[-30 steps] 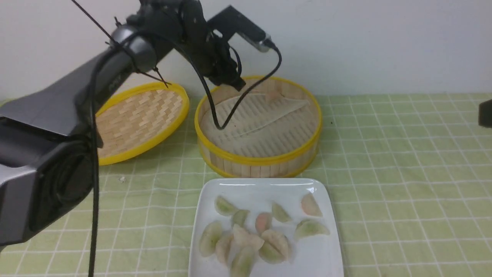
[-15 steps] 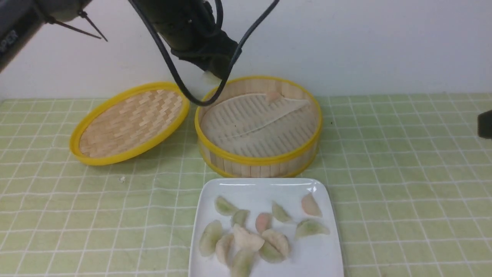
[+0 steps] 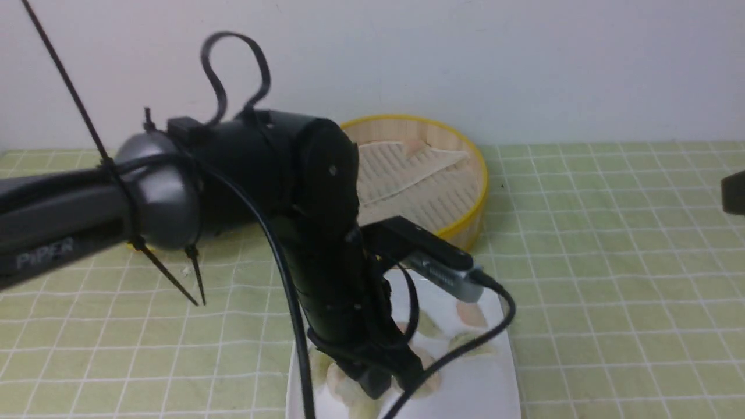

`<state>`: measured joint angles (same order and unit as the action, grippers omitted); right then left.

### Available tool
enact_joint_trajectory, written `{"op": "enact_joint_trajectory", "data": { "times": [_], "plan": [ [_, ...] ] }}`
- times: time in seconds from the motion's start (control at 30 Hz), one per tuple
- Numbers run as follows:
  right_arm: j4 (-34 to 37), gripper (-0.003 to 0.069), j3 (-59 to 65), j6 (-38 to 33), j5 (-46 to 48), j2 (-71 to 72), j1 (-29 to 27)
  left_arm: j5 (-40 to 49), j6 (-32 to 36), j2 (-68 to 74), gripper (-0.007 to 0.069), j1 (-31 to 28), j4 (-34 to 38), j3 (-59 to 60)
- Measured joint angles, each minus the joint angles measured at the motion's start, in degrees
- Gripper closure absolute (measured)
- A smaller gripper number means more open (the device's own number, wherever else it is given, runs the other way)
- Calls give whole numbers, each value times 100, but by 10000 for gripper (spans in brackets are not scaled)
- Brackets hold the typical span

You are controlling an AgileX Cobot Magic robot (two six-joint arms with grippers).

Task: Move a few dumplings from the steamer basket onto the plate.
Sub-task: Use the left arm to put the dumpling into the plate, then use the right arm to grab a dumpling from inside the steamer

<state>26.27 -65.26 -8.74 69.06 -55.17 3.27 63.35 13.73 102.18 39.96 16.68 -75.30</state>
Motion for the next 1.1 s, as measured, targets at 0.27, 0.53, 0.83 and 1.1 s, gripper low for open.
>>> {"op": "enact_joint_trajectory", "data": {
  "times": [0.27,0.53,0.83,1.1],
  "plan": [
    [0,673,0,-64,13,0,0,-735,-37,656,459,613,132,0],
    [6,673,0,-191,-75,-91,0,-765,-396,818,275,613,-231,-76],
    [485,673,-895,-716,-14,-1282,126,269,-1029,529,268,613,-1134,-830],
    [237,671,-2885,-848,-94,-3508,902,683,-1791,-1286,619,374,-1902,-885]
  ]
}}
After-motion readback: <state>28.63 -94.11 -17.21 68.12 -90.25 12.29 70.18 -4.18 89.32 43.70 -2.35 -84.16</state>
